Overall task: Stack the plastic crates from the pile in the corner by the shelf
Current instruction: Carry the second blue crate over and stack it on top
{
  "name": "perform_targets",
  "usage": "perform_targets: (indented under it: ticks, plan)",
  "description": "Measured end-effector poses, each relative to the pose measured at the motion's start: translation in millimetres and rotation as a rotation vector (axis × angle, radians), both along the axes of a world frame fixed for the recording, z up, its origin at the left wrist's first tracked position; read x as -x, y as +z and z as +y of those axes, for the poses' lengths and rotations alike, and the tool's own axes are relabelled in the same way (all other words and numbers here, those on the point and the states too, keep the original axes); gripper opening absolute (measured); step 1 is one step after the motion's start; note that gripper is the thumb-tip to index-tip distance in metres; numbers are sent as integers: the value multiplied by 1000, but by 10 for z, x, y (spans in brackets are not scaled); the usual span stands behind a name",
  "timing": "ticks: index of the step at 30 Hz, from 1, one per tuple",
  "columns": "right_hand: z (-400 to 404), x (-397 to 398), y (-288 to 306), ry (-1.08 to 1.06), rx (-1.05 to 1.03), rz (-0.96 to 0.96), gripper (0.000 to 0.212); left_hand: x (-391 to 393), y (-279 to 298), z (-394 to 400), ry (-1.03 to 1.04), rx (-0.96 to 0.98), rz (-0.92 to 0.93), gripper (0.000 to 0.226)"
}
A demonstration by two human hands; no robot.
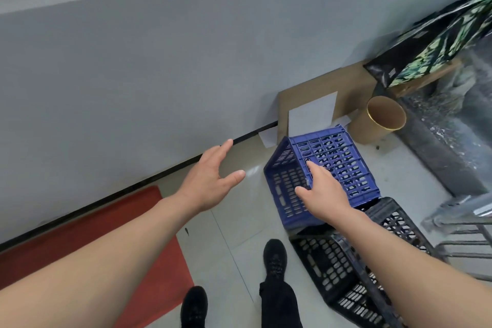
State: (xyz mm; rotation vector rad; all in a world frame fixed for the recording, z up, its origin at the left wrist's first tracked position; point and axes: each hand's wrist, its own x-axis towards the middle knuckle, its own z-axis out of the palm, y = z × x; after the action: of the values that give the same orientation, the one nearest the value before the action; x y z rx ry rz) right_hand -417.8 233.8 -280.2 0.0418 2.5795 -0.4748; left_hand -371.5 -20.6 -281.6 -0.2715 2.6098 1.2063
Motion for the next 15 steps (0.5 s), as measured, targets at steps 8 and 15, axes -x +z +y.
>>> perform_targets:
  ticks: [8,15]
  plan:
    - [587,784,-840,74,-55,-207,63,588,-514,663,94,26,-122,77]
    - [887,1267,-1569,35,-24,-346,79,847,-986,1091,172,-33,-175,77]
